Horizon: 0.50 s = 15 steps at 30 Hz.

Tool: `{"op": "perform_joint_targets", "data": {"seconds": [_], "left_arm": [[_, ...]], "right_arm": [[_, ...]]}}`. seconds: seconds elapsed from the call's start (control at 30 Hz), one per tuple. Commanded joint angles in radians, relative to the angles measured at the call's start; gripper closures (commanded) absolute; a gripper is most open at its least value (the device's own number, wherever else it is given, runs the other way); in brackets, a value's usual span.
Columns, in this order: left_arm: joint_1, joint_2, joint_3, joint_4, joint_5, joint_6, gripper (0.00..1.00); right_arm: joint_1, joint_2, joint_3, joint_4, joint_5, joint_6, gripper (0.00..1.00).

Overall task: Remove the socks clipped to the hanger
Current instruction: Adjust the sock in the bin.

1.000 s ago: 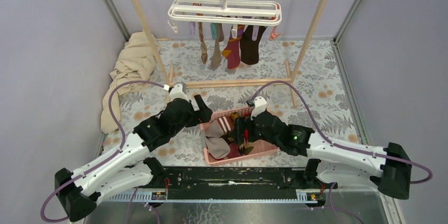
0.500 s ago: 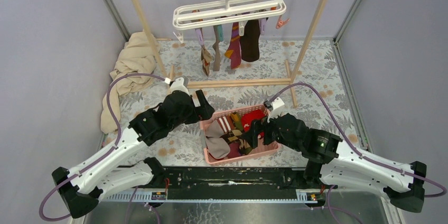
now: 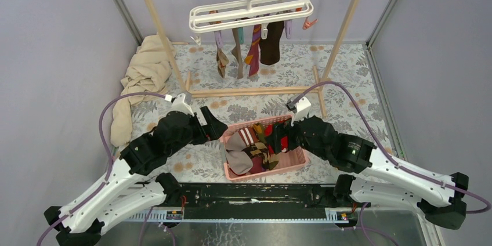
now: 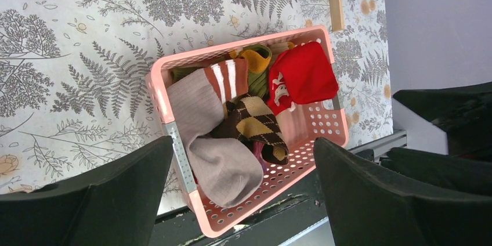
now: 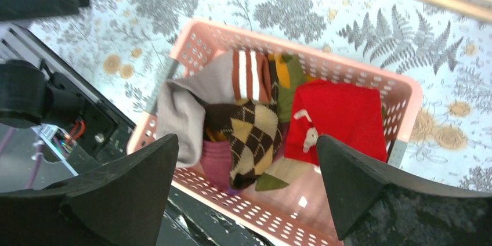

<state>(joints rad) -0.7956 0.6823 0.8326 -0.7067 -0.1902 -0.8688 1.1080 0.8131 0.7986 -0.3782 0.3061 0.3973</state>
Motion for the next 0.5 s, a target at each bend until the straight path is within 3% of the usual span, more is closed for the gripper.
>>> {"op": "perform_joint_targets", "data": {"seconds": [0.0, 0.2, 0.37, 0.47], "left_arm": [[0.006, -0.024, -0.024, 0.029, -0.014, 0.035, 0.01], [0.006, -0.062, -0.079, 0.106, -0.008, 0.068, 0.01], [0.006, -0.071, -0.095, 0.112, -0.01, 0.09, 0.02], [0.006, -0.072, -0.106, 0.129, 0.004, 0.091, 0.02]], "right_arm": [[-0.005, 0.089, 0.203, -0.022, 0.028, -0.026, 0.05], [-0.005, 0.191, 0.454, -0.151, 0.042, -0.023, 0.12], [-0.005, 0.328, 0.765, -0.275, 0.171, -0.093, 0.22], [-0.005, 0.426, 0.966, -0.333, 0.315, -0.174, 0.23]]}}
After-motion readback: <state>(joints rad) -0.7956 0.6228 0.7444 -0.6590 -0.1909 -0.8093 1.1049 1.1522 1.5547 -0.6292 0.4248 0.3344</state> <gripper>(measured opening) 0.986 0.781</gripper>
